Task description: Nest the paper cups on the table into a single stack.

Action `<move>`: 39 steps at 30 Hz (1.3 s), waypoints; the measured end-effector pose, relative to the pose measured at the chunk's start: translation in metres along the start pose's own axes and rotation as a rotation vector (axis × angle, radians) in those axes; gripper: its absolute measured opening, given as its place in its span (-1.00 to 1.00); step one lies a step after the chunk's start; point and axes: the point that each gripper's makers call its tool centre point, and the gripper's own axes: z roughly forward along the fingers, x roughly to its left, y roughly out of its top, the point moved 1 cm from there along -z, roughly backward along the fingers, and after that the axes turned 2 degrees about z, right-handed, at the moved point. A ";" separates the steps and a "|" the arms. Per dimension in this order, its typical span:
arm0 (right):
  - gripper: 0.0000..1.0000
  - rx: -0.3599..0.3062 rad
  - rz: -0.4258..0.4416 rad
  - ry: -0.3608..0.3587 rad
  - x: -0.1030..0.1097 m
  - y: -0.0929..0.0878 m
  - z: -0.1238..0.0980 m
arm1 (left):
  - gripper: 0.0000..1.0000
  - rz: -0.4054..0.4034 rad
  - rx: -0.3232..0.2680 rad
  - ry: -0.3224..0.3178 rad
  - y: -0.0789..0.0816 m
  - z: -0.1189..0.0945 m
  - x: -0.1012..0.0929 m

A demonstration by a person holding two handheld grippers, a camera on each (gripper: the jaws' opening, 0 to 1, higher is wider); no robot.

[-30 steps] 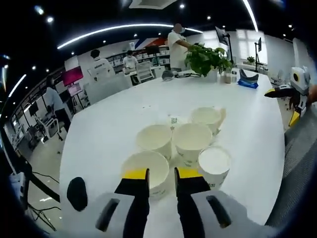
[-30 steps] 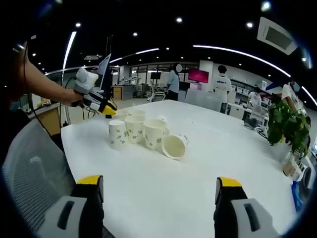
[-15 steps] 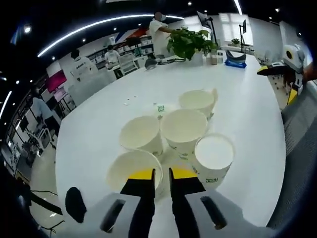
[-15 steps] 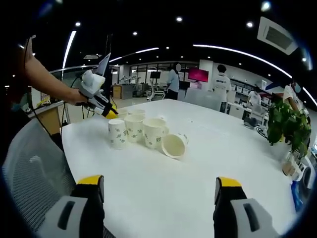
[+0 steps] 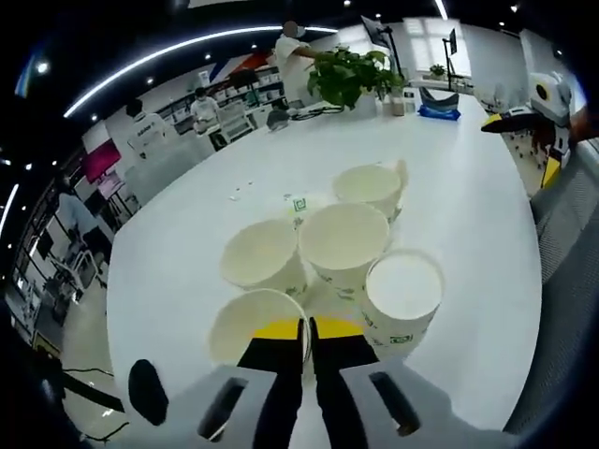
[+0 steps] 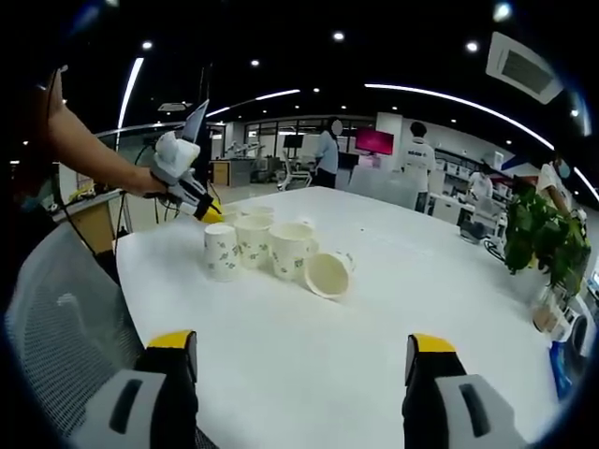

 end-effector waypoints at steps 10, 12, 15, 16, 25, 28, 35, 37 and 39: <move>0.87 -0.002 -0.003 0.014 0.003 0.001 0.001 | -1.00 -0.051 0.016 0.027 0.001 -0.018 0.001; 0.88 -0.005 -0.003 0.016 0.003 0.001 0.001 | -1.00 -0.058 0.013 0.027 0.000 -0.020 0.001; 0.89 -0.012 -0.002 0.015 0.003 0.002 0.001 | -1.00 -0.089 0.006 0.031 0.005 -0.027 0.002; 0.89 -0.014 -0.001 0.014 0.003 0.002 0.000 | -1.00 -0.094 0.006 0.032 0.008 -0.030 0.001; 0.91 -0.020 -0.006 0.023 0.005 0.003 0.001 | -1.00 -0.073 0.000 0.031 0.026 -0.050 -0.005; 0.91 -0.018 -0.008 0.025 0.005 0.003 0.001 | -1.00 -0.057 -0.006 0.029 0.032 -0.056 -0.006; 0.91 -0.021 -0.012 0.028 0.007 0.004 0.000 | -1.00 -0.012 -0.019 0.020 0.058 -0.081 -0.009; 0.91 -0.018 -0.014 0.031 0.007 0.003 0.001 | -1.00 0.002 -0.027 0.017 0.068 -0.087 -0.013; 0.91 -0.017 -0.016 0.033 0.007 0.002 0.001 | -1.00 0.013 -0.050 0.005 0.077 -0.092 -0.015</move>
